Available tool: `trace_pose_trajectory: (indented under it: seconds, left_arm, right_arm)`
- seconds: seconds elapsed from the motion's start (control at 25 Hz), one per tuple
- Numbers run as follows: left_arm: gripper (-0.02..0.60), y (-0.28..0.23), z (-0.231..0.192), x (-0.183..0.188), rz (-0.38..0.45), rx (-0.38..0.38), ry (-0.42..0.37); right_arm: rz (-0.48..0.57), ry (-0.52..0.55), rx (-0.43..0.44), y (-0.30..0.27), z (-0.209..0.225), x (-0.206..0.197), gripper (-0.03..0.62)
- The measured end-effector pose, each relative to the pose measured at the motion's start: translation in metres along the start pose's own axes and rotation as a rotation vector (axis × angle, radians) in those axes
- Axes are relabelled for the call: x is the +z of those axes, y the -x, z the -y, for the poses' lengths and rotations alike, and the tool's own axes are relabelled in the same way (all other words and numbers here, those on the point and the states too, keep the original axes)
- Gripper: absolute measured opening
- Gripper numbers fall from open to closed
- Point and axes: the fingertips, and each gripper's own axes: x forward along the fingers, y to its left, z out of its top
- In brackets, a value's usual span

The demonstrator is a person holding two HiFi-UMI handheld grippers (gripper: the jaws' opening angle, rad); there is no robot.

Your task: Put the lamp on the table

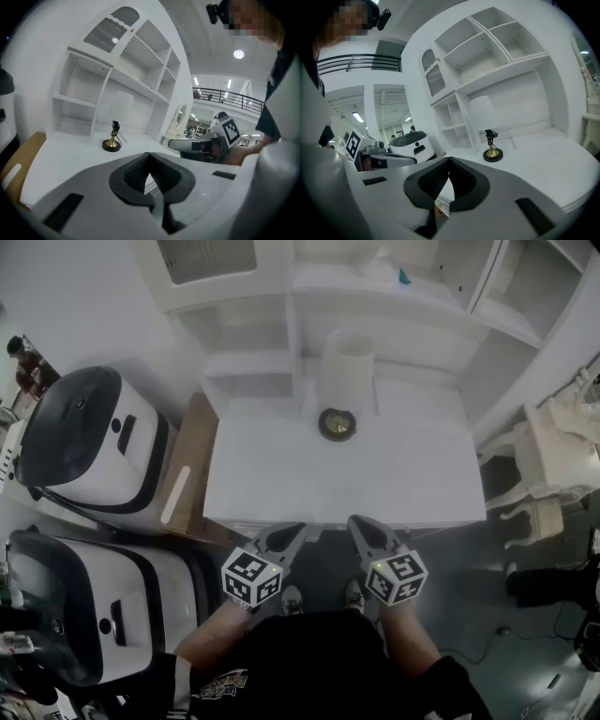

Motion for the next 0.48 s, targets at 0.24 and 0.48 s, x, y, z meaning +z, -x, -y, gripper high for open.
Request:
trace_pose_trajectory:
  seconds: [0.24, 0.48]
  left_arm:
    - [0.006, 0.006, -0.004, -0.003, 0.008, -0.039, -0.003]
    - [0.006, 0.015, -0.005, -0.010, -0.003, -0.054, -0.004]
  right_arm:
    - [-0.019, 0.017, -0.034, 0.000, -0.015, -0.010, 0.025]
    - [-0.020, 0.018, -0.048, 0.000, -0.027, -0.016, 0.025]
